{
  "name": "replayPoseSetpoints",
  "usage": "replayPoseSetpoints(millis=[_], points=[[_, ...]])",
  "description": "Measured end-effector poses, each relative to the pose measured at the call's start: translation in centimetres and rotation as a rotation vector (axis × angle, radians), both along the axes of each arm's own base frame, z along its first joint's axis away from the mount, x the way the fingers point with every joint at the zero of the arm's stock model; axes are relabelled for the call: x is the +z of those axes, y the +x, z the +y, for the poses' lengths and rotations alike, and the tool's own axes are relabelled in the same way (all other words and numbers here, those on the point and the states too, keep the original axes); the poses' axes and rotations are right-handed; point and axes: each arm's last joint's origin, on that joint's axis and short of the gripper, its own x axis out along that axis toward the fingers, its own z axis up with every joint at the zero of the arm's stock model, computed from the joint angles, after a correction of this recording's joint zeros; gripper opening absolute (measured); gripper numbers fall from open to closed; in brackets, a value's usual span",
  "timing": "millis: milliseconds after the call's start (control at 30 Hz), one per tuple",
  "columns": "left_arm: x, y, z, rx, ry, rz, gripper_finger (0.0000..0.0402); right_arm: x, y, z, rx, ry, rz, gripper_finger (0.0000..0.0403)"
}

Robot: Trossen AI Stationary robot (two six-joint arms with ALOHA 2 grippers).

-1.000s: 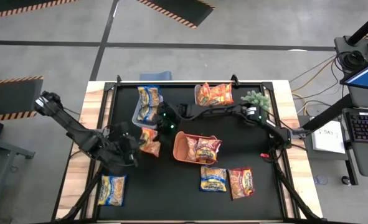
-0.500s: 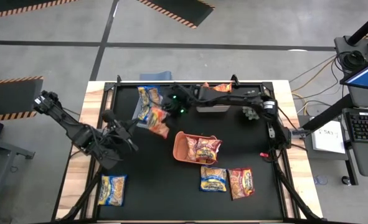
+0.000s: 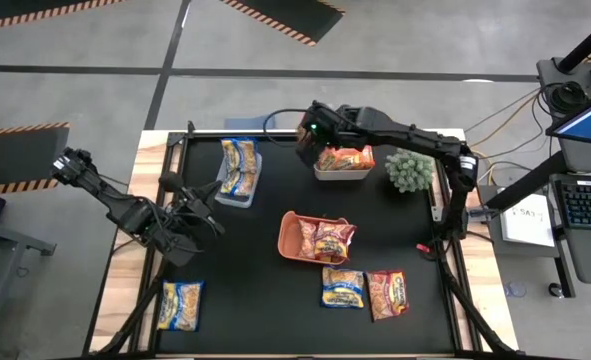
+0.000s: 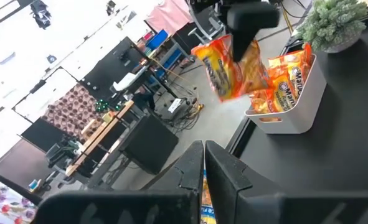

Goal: Sort Maruchan noodles
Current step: Put the orange noodle packet into the white bin

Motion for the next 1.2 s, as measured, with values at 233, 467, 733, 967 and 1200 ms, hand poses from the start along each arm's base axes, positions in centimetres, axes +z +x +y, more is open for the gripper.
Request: replayPoseSetpoints(millis=[233,467,733,967,1200], points=[[0.0,0.0,0.0,0.000,-0.004,-0.003,0.0000,-2.0,-1.4,-2.1,-0.229,0.036,0.037,0.0155],[0.0,0.0,0.0,-0.007,-0.011,0.001,0.0000,-3.6,-1.3,-2.1,-0.316,0.078,0.004,0.0155],[-0.1,0.0,0.0,-0.007,-0.011,0.002,0.0000,-5.6,-1.1,-2.1,-0.364,0.100,-0.011,0.0155],[-0.2,0.2,-0.1,-0.007,-0.006,0.009,0.0000,-7.1,-1.2,-2.1,-0.399,0.108,-0.004,0.0155],[-0.3,0.3,-0.2,-0.008,-0.002,0.017,0.0000,-9.0,-0.9,-2.1,-0.388,0.125,-0.030,0.0158]])
